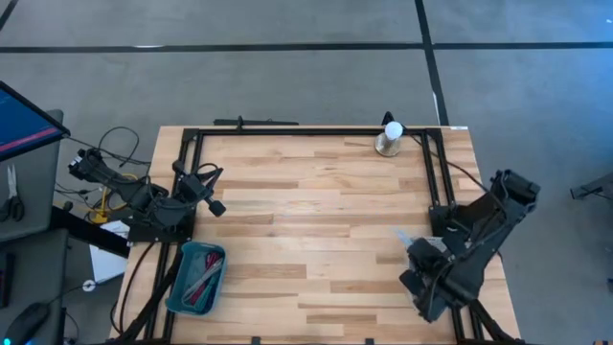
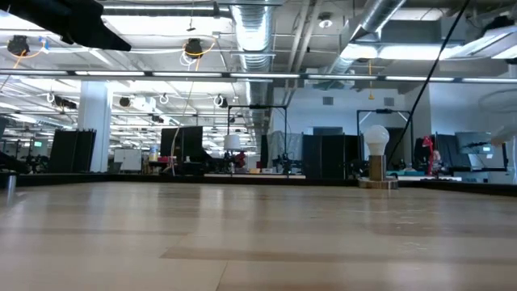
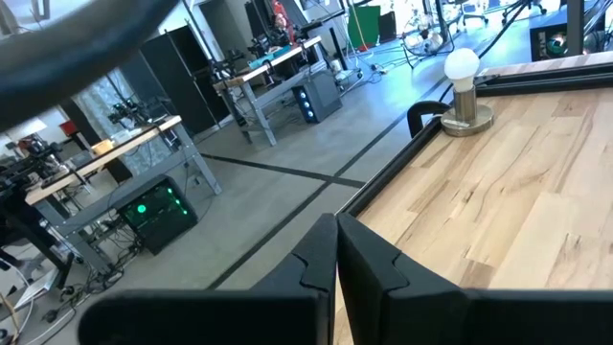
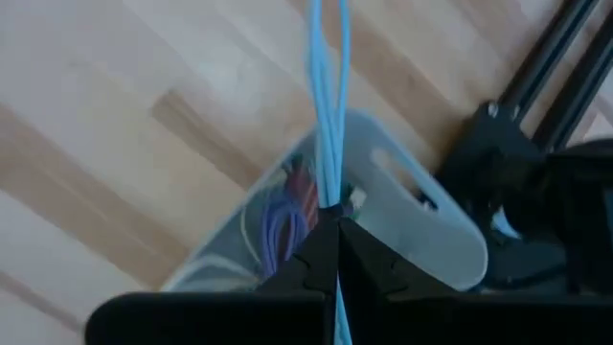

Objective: Pick & Place USB Port
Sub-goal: Put the light blue USB cable into the gray bin

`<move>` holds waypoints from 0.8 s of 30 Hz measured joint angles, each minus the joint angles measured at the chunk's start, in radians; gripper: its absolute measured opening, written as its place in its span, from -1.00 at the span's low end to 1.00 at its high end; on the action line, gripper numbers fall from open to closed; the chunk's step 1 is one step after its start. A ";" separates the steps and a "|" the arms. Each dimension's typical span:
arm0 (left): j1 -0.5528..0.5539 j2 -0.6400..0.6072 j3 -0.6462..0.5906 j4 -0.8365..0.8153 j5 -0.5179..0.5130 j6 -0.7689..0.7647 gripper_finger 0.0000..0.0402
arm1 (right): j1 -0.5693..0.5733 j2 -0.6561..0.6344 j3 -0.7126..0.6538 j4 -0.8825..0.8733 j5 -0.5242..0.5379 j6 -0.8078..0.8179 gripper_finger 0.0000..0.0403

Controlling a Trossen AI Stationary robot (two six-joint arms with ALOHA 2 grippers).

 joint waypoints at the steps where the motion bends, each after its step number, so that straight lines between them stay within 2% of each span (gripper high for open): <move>1: 0.000 0.000 0.000 0.000 0.000 0.000 -0.94 | 0.013 0.003 0.000 0.000 -0.012 0.017 -1.00; 15: 0.000 0.000 0.000 0.000 0.000 0.000 -0.94 | 0.169 0.019 0.001 0.053 -0.201 0.218 -1.00; 24: 0.000 0.000 0.000 0.000 0.000 0.000 -0.94 | 0.180 0.019 0.001 0.062 -0.211 0.243 -1.00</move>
